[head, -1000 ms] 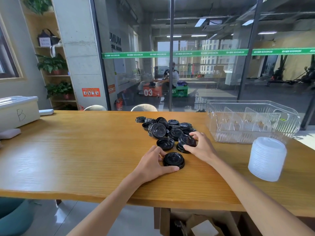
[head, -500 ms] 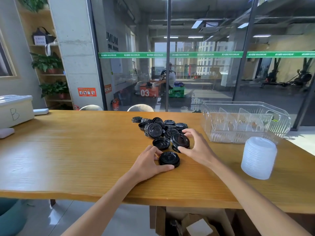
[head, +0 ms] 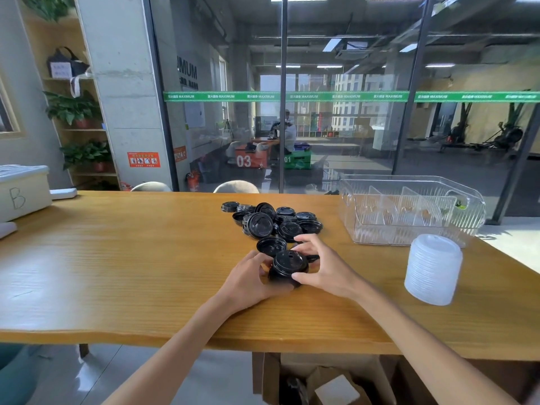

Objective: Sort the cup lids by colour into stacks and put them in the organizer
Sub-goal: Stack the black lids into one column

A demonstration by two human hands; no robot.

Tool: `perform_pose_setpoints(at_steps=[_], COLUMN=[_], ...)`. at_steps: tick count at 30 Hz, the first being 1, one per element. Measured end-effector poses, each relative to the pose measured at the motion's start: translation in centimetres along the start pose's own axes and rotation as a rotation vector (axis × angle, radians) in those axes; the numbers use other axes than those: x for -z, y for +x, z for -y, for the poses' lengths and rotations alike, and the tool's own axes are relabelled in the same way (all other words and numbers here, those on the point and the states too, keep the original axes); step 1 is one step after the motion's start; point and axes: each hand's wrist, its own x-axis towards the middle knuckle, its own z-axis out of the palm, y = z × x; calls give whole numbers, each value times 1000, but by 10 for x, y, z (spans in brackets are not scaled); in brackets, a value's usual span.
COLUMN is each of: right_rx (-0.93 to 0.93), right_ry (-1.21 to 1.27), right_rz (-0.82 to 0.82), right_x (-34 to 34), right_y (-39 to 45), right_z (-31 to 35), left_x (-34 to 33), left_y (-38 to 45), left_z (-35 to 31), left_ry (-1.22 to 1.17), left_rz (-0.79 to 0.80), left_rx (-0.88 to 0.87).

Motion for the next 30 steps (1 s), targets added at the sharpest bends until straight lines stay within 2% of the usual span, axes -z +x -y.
perform_pose_setpoints(at_steps=[10,15,17,20,25,30], right_rx=[-5,-13,-18,-26,-44,-57], right_ry=[5,-6,-4,7,8,33], right_rz=[12,21,26,25,46,49], right_x=[-8,-9,-10,-11,-12,-14], right_y=[-3,-4,-5,-6,-5,-5], right_z=[-4,-3,-4,-5,-6,-5], left_x=[4,13,15,13,10,9], left_y=[-2,-6,-5,-3,0,1], left_z=[0,-1,-2,-2,1,1], left_ry=[-92,-385,-435,-386,-230,-180], left_rz=[6,0,-14,-27,-4,-11], left_rx=[-5,75,114,107,-1,-4])
